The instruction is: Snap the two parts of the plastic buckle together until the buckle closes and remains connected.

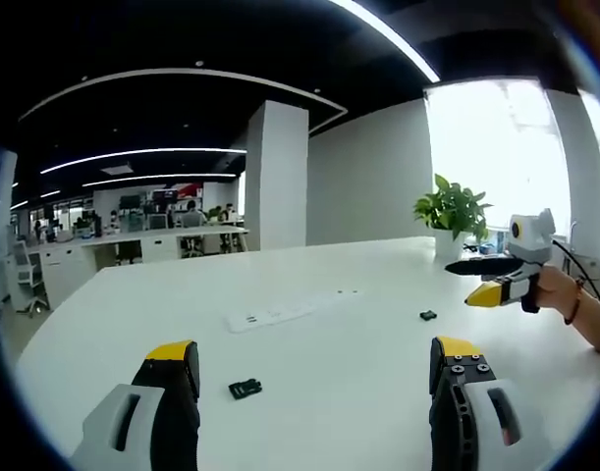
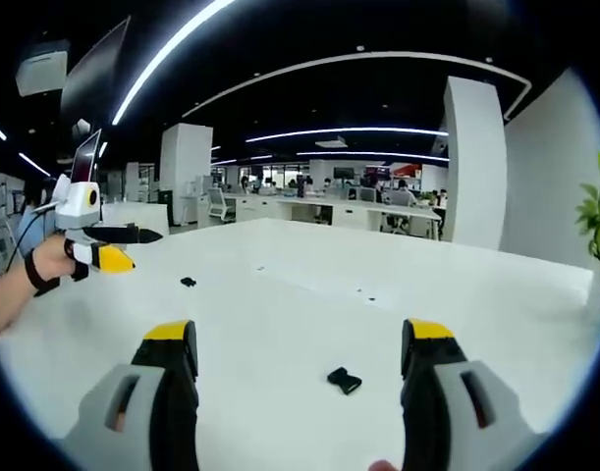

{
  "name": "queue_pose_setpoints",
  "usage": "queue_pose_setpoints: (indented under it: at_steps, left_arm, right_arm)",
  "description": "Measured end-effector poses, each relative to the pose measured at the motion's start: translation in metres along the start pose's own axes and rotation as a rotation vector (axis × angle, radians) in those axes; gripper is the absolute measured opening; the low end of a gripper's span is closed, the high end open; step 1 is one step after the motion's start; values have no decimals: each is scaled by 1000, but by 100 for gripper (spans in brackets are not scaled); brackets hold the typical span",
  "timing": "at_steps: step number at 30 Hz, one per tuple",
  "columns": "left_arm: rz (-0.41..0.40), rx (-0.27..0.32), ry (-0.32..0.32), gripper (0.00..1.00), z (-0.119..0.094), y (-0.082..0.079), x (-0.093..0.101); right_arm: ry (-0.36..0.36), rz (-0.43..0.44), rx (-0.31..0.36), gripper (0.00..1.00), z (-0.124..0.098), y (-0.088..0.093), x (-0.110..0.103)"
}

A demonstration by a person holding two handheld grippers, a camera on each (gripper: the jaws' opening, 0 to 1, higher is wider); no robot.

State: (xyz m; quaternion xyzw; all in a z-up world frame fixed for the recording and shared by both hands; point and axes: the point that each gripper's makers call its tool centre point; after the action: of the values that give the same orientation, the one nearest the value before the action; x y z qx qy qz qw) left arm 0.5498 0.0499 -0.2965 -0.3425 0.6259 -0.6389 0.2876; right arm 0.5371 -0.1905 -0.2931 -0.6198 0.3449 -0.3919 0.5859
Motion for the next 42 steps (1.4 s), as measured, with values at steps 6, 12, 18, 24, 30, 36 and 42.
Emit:
queue_pose_setpoints:
  at_steps: [6, 12, 18, 24, 30, 36, 42]
  left_arm:
    - [1, 1, 5, 100, 4, -3, -1]
    - [6, 2, 1, 100, 6, -4, -7]
    - [-2, -2, -2, 100, 10, -5, -13]
    - [-7, -3, 0, 100, 16, -6, -15]
    - [-8, 4, 5, 100, 23, -7, -16]
    - [0, -6, 13, 100, 33, -5, -19]
    - [7, -19, 12, 100, 31, -1, -21]
  right_arm:
    - [6, 1, 6, 85, 5, -4, 4]
    - [8, 3, 15, 85, 11, -7, 7]
    - [7, 5, 10, 85, 18, -4, 8]
    - [5, 0, 7, 85, 25, -3, 12]
    - [4, -9, 7, 85, 28, -6, 15]
    - [5, -19, -6, 85, 33, -1, 16]
    - [4, -19, -13, 83, 30, 2, 17]
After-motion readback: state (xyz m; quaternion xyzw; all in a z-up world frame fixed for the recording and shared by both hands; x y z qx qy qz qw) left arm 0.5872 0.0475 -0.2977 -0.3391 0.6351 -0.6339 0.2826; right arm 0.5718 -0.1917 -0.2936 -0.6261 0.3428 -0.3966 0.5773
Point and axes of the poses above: the point that each gripper's makers call its tool centre point, and the gripper's own axes: z roughly forward along the fingers, x roughly to its right, y roughly out of its underside, and after that the axes turned 11 degrees about x, right-handed
